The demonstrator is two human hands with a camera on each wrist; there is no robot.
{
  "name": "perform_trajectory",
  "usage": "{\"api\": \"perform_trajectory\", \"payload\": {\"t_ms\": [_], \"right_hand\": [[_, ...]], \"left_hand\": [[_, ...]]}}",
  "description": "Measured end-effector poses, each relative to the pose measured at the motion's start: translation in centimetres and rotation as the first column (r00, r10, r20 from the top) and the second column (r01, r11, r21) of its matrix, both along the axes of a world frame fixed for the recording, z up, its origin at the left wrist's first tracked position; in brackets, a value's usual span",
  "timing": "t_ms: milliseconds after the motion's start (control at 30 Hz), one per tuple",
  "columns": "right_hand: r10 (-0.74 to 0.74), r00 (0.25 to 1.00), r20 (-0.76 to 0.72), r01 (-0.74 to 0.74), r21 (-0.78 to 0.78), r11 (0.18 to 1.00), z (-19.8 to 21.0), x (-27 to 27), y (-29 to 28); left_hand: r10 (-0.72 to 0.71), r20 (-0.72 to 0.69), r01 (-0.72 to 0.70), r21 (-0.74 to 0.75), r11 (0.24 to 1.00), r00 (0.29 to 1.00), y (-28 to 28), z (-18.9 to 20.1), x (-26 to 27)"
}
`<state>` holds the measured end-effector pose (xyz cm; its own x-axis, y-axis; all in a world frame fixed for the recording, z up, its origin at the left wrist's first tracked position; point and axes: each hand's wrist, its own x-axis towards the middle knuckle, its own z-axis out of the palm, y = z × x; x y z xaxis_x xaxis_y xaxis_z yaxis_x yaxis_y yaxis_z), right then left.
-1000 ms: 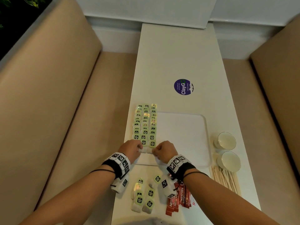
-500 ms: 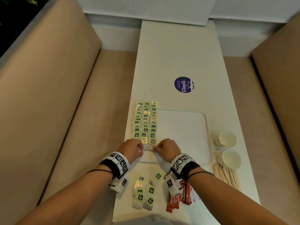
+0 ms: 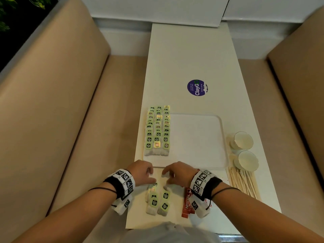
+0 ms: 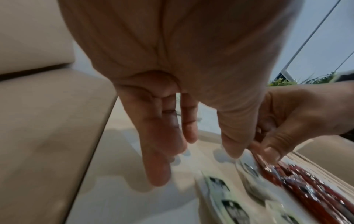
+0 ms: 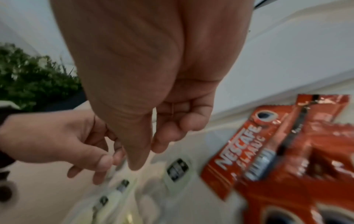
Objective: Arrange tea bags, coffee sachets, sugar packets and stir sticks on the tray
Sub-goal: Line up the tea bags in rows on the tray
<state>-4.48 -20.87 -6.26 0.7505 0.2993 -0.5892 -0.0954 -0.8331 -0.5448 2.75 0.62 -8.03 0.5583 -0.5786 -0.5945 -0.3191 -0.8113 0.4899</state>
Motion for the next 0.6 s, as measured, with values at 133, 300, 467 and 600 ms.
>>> {"api": "perform_trajectory", "payload": {"t_ms": [133,300,467,600], "right_hand": [[0.094,0.996,-0.009,-0.094,-0.107,0.990,-0.4,-1.2,0.4],[0.149,0.989,0.012,-0.144,-0.188,0.972,-0.8,-1.8,0.7],[0.147,0.989,0.026,-0.136,-0.238,0.962,-1.0,-2.0,1.2],[0.157,0.987,0.040,-0.142,-0.259,0.955,-1.2,-2.2,1.2]], "left_hand": [[-0.063,0.015,0.062,0.066,0.996,0.998,0.4,-0.2,-1.4],[-0.165,0.008,0.164,0.104,0.981,0.986,0.2,-0.1,-2.7],[-0.207,0.018,0.202,0.136,0.970,0.978,-0.2,-0.2,-4.0],[-0.156,0.018,0.152,0.139,0.979,0.988,-0.4,-0.4,-4.6]]}}
